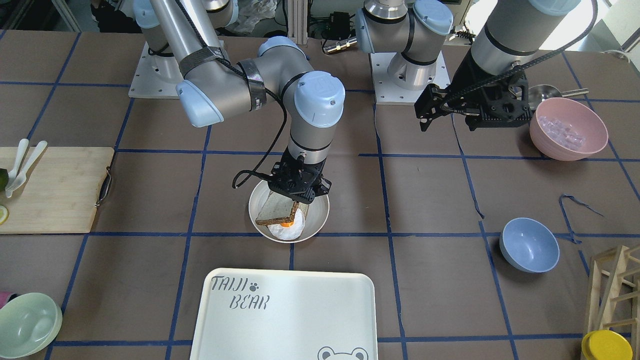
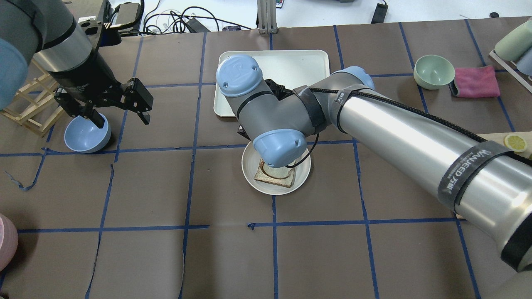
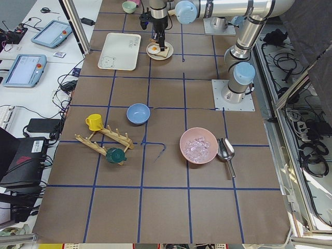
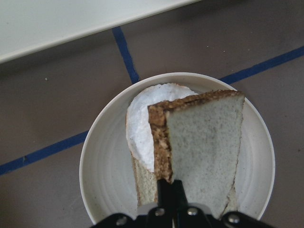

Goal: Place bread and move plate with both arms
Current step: 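Lower the bread slice onto the fried egg and open the right gripper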

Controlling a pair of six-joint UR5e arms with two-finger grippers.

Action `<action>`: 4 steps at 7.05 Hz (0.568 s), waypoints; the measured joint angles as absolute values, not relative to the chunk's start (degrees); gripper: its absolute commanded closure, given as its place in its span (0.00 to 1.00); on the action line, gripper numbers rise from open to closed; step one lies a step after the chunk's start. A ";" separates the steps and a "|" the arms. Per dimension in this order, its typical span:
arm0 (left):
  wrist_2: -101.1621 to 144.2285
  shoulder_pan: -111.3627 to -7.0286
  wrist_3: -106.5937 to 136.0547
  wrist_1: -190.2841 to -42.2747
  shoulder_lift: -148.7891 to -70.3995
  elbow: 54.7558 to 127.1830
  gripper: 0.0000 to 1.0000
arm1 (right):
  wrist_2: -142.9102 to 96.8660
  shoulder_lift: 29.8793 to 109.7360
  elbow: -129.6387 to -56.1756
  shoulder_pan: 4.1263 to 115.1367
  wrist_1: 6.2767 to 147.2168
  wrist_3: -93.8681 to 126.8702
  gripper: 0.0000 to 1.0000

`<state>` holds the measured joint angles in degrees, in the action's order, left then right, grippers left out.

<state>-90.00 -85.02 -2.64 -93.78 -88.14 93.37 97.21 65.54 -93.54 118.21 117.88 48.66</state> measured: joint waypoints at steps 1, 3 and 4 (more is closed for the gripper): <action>-90.02 -85.04 -2.62 -93.78 -88.15 93.40 0.00 | 97.20 65.51 -93.57 118.21 117.96 48.59 0.24; -90.08 -85.06 -2.60 -93.78 -88.18 93.37 0.00 | 97.33 65.66 -93.54 118.32 120.09 47.88 0.00; -90.07 -85.05 -2.57 -93.78 -88.24 93.37 0.00 | 97.36 66.02 -93.32 118.32 121.88 46.00 0.00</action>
<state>-90.07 -85.05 -2.57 -93.78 -88.24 93.37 97.36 66.02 -93.32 118.32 121.88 46.00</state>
